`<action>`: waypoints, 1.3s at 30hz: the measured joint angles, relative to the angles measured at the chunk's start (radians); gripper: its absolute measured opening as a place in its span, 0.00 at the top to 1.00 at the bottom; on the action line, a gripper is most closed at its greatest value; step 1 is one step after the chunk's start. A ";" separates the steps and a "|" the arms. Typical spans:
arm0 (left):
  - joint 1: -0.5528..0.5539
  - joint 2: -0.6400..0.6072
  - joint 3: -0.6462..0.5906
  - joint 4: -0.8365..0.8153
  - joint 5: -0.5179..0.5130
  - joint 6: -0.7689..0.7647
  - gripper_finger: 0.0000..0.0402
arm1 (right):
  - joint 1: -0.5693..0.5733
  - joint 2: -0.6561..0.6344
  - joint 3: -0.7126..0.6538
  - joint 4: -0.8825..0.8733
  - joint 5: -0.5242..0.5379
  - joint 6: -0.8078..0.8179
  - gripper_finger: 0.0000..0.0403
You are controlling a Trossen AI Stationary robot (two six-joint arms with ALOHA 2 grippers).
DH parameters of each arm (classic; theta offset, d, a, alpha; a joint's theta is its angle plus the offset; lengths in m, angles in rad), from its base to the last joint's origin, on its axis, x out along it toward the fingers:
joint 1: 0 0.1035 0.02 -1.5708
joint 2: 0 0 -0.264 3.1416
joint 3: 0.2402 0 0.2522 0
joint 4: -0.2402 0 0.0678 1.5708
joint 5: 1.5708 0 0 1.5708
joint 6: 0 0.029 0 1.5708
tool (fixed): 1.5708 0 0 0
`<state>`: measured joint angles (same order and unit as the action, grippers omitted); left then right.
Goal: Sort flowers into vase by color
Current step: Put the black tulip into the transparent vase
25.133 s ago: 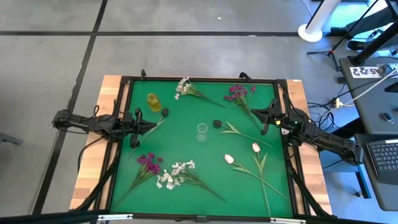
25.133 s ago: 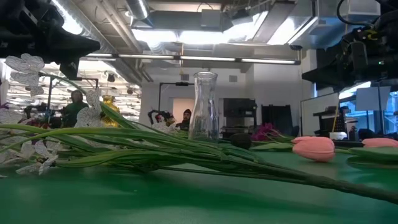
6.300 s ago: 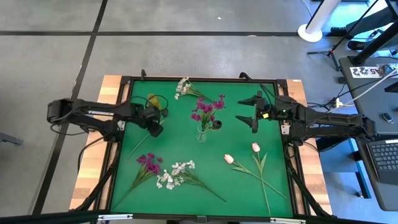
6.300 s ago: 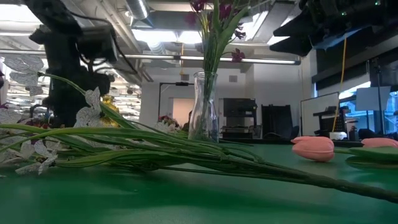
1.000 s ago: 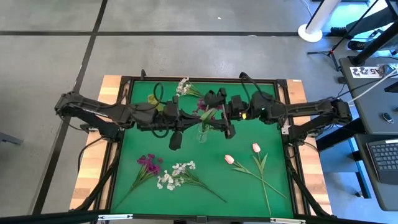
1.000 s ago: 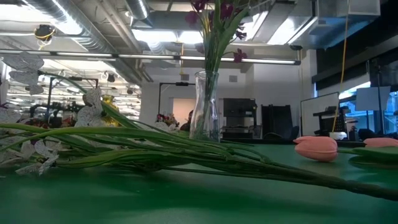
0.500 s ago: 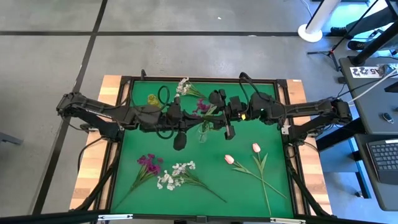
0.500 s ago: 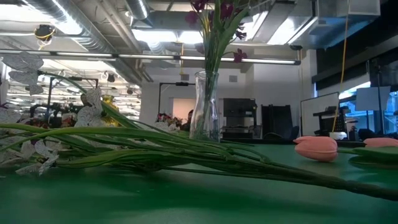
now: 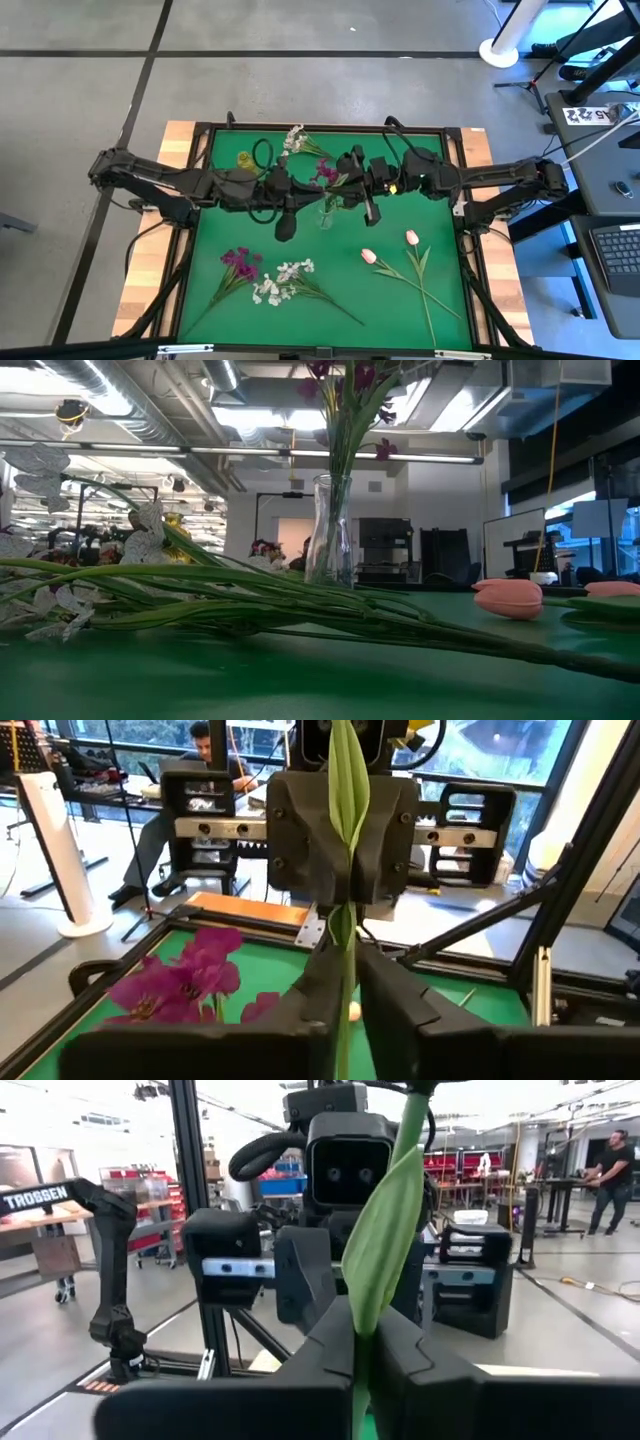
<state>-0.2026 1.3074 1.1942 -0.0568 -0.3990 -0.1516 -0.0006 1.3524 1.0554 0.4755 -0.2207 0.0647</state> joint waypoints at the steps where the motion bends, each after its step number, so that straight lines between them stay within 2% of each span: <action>1: -0.003 -0.010 0.000 -0.019 -0.009 -0.001 0.87 | 0.000 -0.010 0.000 -0.011 0.001 -0.011 0.98; 8: -0.045 -0.110 0.000 -0.073 -0.076 0.005 0.70 | 0.000 -0.086 0.000 -0.081 0.003 -0.075 0.99; 14: -0.089 -0.171 0.000 -0.165 -0.150 -0.002 0.63 | 0.000 -0.126 0.000 -0.175 0.036 -0.119 0.98; 22: -0.152 -0.220 0.000 -0.198 -0.301 0.021 0.64 | 0.000 -0.126 0.015 -0.255 0.072 -0.147 0.98; 30: -0.157 -0.236 0.000 -0.240 -0.325 0.006 0.64 | 0.050 -0.127 0.139 -0.356 0.009 -0.134 0.99; 36: -0.157 -0.236 0.000 -0.283 -0.372 -0.021 0.64 | 0.124 -0.101 0.146 -0.413 0.162 -0.230 0.99; 39: -0.157 -0.236 0.000 -0.291 -0.374 -0.034 0.64 | 0.126 -0.056 0.146 -0.403 0.194 -0.245 0.99</action>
<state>-0.3599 1.0718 1.1942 -0.3478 -0.7727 -0.1853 0.1257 1.2960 1.2011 0.0726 -0.0264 -0.1804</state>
